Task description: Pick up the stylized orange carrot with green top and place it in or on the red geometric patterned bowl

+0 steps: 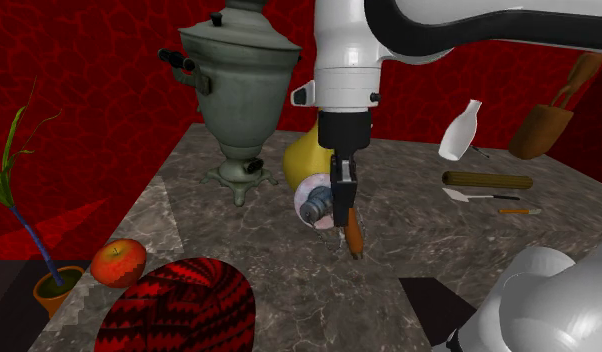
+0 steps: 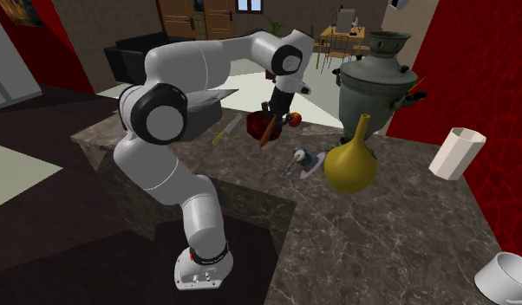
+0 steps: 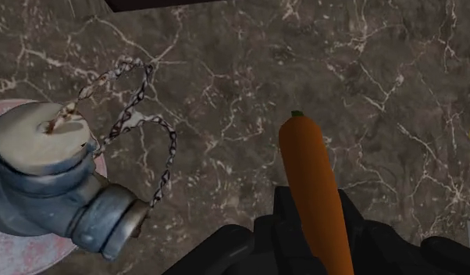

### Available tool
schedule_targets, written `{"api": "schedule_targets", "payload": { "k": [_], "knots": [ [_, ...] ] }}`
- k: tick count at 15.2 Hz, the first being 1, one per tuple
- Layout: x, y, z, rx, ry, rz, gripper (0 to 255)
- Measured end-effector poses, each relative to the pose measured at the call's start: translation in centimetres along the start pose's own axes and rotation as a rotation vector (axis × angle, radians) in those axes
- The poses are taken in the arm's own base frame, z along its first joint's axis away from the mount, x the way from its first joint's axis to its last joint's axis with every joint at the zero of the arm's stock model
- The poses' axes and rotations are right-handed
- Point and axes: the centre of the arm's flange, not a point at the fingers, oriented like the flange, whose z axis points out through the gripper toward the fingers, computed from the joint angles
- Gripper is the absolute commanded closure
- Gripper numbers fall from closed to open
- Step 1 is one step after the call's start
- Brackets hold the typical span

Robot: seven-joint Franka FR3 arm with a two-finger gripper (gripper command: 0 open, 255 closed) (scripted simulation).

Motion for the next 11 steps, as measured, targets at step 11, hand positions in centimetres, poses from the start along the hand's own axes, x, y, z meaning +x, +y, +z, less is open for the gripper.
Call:
{"api": "schedule_targets", "payload": {
  "k": [11],
  "knots": [
    [11.4, -8.7, -0.4, -0.001, -0.002, -0.001, 255]
  ]
}}
